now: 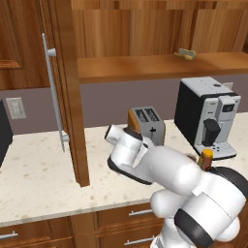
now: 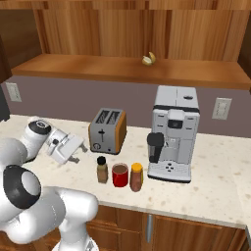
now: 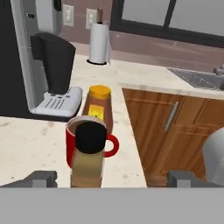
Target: Pick the cinnamon and honey bottle from the cabinet and place them next to the mug.
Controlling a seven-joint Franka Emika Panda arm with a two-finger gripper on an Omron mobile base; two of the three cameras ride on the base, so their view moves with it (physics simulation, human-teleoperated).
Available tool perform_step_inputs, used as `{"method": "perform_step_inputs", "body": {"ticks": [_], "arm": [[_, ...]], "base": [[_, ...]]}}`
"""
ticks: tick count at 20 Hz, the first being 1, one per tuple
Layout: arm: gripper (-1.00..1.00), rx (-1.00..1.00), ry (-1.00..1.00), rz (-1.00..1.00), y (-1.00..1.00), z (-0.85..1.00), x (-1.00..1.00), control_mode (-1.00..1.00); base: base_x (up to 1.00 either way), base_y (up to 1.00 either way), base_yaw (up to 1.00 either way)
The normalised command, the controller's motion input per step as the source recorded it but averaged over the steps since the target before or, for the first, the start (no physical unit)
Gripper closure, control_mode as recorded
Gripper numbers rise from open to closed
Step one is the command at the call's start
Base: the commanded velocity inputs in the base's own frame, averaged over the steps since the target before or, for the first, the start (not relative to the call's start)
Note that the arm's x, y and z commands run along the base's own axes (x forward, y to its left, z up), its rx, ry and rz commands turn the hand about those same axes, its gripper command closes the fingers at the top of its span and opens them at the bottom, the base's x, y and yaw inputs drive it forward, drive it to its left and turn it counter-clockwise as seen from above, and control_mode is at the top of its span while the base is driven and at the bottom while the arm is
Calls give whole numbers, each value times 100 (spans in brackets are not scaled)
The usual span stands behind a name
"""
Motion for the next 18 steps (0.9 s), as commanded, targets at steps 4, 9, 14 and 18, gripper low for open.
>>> {"method": "perform_step_inputs", "body": {"ticks": [4,9,14,18], "arm": [[-100,0,0,23,-30,76,-31,-100],[-100,0,1,37,-49,49,-20,-100],[-100,0,0,48,-70,23,-18,-100],[-100,4,2,47,-42,47,-53,-100]], "base": [[0,0,0],[0,0,0],[0,0,0],[0,0,0]]}}
